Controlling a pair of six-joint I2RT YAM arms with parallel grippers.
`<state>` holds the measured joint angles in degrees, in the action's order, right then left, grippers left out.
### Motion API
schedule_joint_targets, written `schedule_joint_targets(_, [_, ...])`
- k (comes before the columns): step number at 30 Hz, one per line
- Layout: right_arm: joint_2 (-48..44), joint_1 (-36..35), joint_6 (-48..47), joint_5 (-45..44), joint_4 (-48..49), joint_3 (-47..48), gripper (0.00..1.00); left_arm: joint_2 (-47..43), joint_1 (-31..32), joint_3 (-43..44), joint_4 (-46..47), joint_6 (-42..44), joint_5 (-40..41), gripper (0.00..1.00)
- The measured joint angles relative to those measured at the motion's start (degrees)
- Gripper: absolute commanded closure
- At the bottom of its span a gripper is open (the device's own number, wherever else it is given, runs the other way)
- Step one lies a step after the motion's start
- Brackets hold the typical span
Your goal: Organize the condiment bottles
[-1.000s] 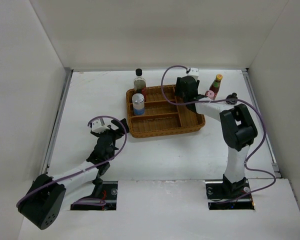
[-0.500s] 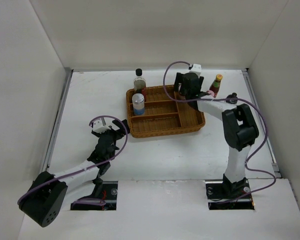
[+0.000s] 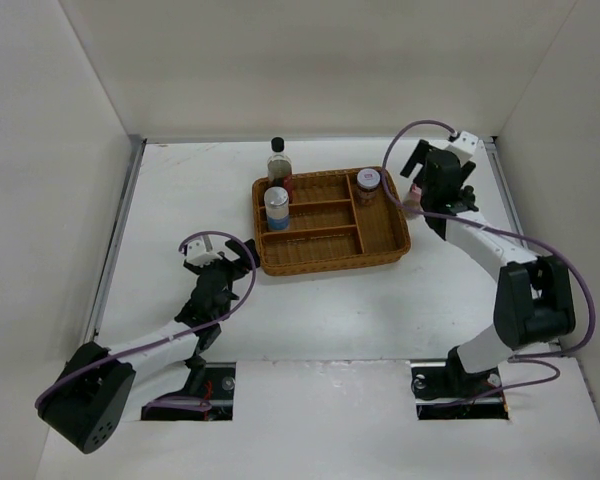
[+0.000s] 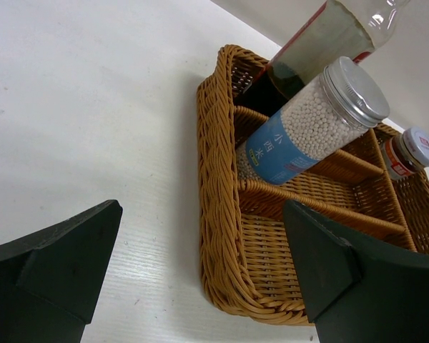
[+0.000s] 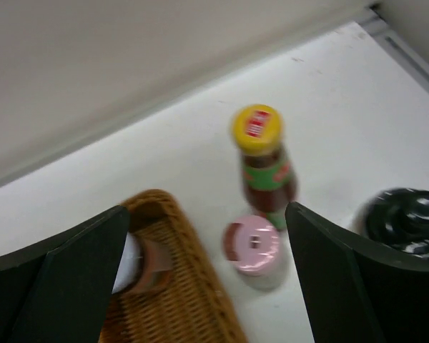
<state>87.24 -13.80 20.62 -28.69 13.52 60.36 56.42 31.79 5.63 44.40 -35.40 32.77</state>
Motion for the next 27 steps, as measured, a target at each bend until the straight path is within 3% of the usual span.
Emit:
schedule_joint_targets(11, [10.29,2.97,2.56,2.80,-5.53,0.57,0.06,0.59,0.11,0.00,0.17,0.00,-0.07,0.00])
schedule_joint_targets(21, [14.36,4.02,4.50,4.96,-5.79,3.74,0.49,0.59,-0.02,0.00,0.22,0.00,-0.07,0.00])
schedule_joint_targets(27, [12.70,4.09,4.83,4.26,-5.64,2.21,0.56,0.59,-0.24,0.00,0.24,0.00,-0.13,0.00])
